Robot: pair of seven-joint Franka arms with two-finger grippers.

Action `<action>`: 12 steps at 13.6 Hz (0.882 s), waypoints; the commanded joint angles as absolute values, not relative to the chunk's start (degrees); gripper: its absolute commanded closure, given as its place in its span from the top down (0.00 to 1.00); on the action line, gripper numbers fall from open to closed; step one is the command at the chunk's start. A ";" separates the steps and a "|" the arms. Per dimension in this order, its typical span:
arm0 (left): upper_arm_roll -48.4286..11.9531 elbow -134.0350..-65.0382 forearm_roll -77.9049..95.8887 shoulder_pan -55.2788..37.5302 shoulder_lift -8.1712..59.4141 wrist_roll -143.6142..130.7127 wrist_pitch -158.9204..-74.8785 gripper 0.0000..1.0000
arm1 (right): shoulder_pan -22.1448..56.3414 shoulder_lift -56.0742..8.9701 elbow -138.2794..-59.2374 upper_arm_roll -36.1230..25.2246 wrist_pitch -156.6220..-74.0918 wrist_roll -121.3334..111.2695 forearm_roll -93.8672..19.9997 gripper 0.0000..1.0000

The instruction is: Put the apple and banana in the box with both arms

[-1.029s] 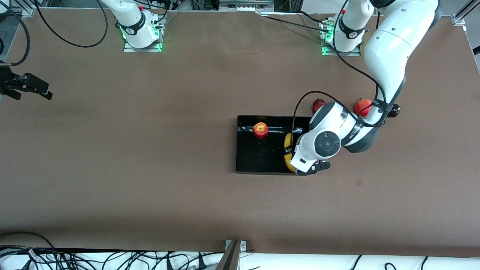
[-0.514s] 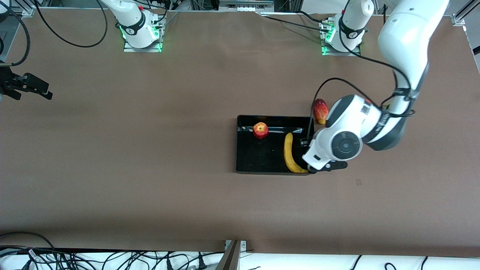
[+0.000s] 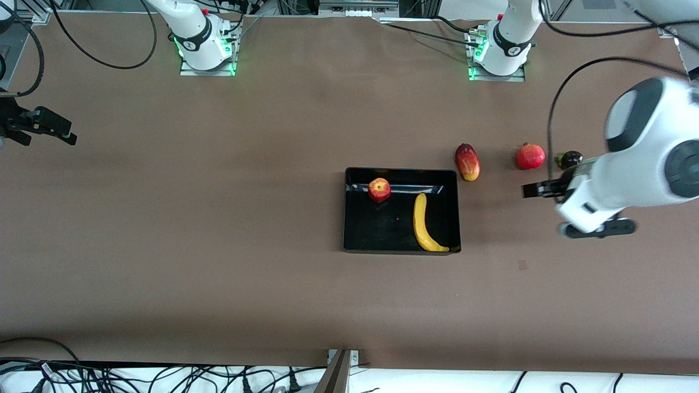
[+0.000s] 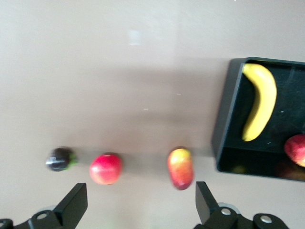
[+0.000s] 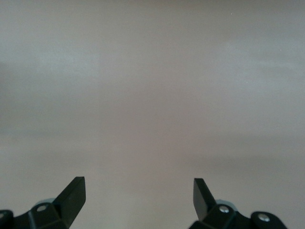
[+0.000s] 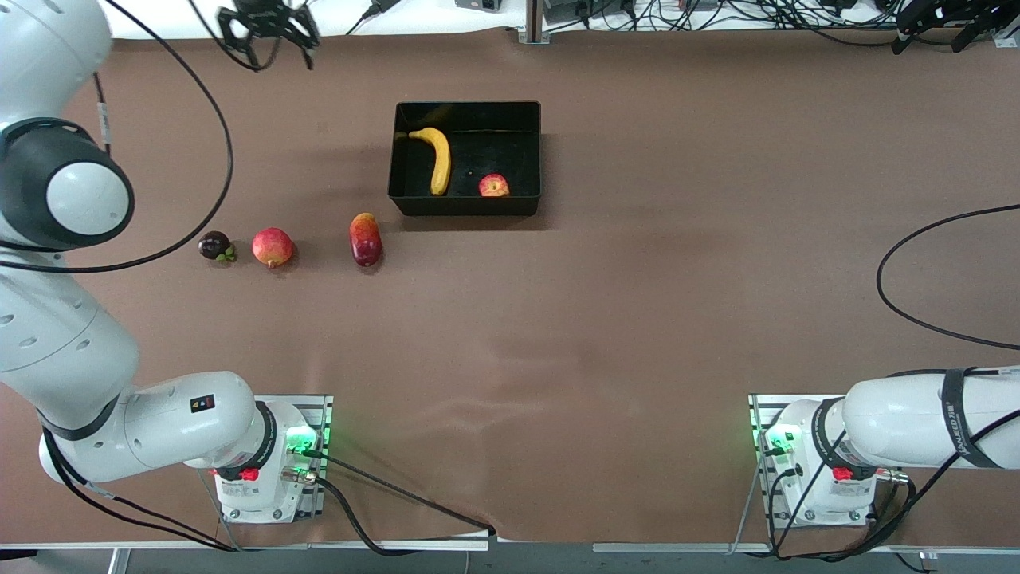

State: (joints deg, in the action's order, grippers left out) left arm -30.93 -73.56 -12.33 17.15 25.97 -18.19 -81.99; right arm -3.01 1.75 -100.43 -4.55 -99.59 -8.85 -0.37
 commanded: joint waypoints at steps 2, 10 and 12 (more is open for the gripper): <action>-24.45 -78.57 -7.83 19.51 12.87 -9.07 -81.39 1.00 | -3.43 2.02 -100.81 -4.48 -99.93 -9.23 -1.32 1.00; -3.78 -82.17 0.09 7.12 0.28 -8.35 -83.76 1.00 | -3.60 1.93 -100.64 -4.57 -99.93 -9.40 -1.32 1.00; -3.69 -85.16 0.00 6.68 -2.45 -8.26 -83.85 1.00 | -3.60 1.85 -100.46 -4.57 -99.93 -9.49 -1.32 1.00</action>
